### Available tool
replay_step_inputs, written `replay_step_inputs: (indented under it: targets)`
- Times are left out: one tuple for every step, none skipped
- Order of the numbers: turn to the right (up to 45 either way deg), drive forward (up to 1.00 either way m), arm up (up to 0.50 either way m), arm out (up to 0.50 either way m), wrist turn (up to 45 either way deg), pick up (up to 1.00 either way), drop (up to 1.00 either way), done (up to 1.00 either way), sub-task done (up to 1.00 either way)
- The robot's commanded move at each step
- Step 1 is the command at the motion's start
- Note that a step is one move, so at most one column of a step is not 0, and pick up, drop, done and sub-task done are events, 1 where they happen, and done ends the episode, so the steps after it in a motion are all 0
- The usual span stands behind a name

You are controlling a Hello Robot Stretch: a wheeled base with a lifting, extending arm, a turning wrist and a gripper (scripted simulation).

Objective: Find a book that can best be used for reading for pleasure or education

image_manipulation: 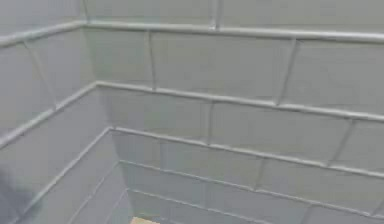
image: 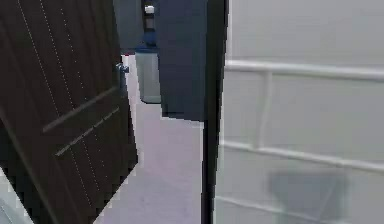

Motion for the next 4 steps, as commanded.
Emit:
replay_step_inputs:
  targets:
    - [-45.0, 0.00, 0.00, 0.00, 0.0, 0.00, 0.00, 0.00, 0.00]
    - [-45.0, 0.00, 0.00, 0.00, 0.0, 0.00, 0.00, 0.00, 0.00]
    - [-33.0, 0.00, 0.00, 0.00, 0.0, 0.00, 0.00, 0.00, 0.00]
    - [0.0, 1.00, 0.00, 0.00, 0.0, 0.00, 0.00, 0.00, 0.00]
